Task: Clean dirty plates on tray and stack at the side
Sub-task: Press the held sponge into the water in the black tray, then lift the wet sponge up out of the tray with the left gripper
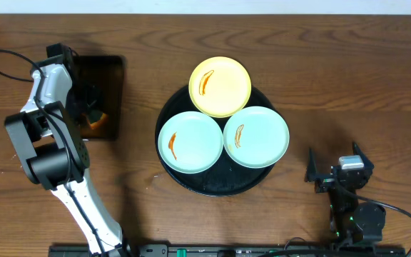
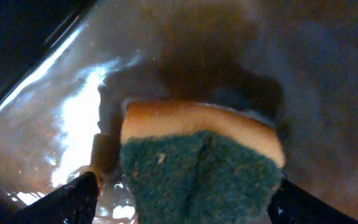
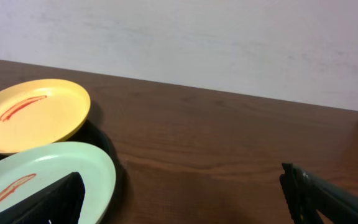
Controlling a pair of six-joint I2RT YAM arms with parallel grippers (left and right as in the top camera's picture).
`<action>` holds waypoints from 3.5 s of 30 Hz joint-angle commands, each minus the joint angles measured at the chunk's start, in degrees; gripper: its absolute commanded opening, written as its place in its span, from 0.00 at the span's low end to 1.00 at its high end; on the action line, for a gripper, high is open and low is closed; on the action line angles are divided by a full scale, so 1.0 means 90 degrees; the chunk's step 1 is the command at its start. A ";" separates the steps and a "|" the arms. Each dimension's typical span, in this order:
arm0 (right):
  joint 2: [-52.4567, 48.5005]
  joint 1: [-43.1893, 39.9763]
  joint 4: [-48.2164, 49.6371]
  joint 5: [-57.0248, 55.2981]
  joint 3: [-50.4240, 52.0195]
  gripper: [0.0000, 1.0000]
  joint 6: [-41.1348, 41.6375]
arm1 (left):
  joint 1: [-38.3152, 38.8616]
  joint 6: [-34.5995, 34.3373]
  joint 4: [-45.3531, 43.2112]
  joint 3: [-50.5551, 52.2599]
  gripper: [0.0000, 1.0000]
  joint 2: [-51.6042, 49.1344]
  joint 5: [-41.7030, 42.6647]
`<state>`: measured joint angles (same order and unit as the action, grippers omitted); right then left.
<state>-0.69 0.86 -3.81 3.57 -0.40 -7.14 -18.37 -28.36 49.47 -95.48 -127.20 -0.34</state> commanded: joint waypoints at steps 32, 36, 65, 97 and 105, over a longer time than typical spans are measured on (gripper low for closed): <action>0.0034 -0.0051 -0.0027 -0.0015 0.0010 0.99 -0.0073 | -0.0034 0.0466 -0.0425 -0.0175 0.08 0.2822 -0.0010; 0.0034 -0.0051 -0.0027 -0.0015 0.0010 0.99 -0.0073 | -0.0034 0.0954 -0.0704 -0.0170 0.07 0.3014 -0.0002; 0.0034 -0.0051 -0.0027 -0.0015 0.0010 0.99 -0.0073 | -0.0075 0.2370 -0.3441 0.0816 0.07 0.4150 0.1965; 0.0034 -0.0051 -0.0027 -0.0015 0.0010 0.99 -0.0073 | -0.0141 0.3701 -0.4396 0.1506 0.07 0.4937 0.1967; 0.0034 -0.0051 -0.0027 -0.0015 0.0010 0.99 -0.0073 | -0.0143 0.4027 -0.3949 0.2011 0.07 0.3334 0.1965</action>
<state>-0.69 0.86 -3.81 3.60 -0.40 -7.14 -19.40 5.93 12.27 -80.53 -90.26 16.62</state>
